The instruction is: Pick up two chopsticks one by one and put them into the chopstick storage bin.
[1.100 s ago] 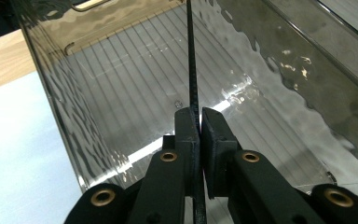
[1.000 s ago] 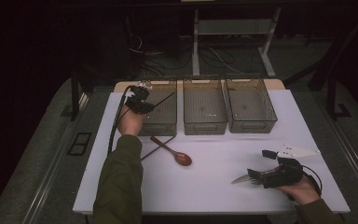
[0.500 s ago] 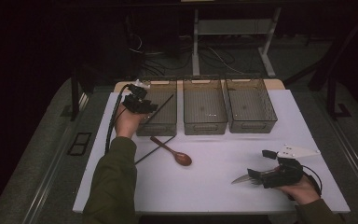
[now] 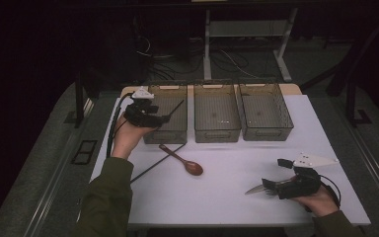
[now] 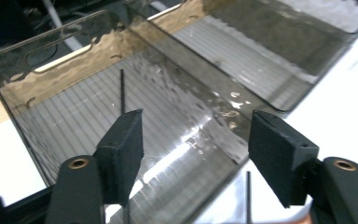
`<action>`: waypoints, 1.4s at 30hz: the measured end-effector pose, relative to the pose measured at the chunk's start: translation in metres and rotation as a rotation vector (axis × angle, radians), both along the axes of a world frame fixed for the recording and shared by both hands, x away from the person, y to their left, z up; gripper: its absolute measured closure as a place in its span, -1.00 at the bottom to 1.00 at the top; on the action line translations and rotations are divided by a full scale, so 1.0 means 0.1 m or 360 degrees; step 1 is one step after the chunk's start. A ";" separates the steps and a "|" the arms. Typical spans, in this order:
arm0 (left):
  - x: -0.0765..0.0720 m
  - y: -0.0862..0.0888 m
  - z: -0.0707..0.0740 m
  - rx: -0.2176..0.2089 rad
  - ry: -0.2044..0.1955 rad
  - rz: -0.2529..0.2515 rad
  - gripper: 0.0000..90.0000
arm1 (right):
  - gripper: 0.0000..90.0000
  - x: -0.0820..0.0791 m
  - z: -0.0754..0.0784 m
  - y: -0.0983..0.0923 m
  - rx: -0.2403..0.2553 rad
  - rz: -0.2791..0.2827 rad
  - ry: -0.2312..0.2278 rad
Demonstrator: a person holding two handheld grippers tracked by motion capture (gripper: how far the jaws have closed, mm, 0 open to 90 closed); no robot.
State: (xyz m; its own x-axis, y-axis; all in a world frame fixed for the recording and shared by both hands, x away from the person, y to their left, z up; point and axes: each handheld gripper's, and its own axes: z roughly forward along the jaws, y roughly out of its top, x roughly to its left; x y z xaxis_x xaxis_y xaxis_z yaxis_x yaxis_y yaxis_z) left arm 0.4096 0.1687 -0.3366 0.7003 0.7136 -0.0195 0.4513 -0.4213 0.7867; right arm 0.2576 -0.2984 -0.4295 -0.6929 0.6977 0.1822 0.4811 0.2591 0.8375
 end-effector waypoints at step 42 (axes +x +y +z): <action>-1.16 0.40 -0.73 -0.0046 -0.0041 -0.0103 -0.22 | -0.98 0.00 -0.01 0.01 -0.0021 -0.0001 0.0003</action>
State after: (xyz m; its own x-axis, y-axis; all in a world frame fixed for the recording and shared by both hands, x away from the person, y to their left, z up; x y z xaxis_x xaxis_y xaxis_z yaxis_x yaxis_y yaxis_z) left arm 0.2931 0.2085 -0.4095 0.7454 0.6663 -0.0207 0.4032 -0.4259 0.8099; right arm 0.2575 -0.2973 -0.4304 -0.6919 0.7005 0.1746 0.4831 0.2696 0.8330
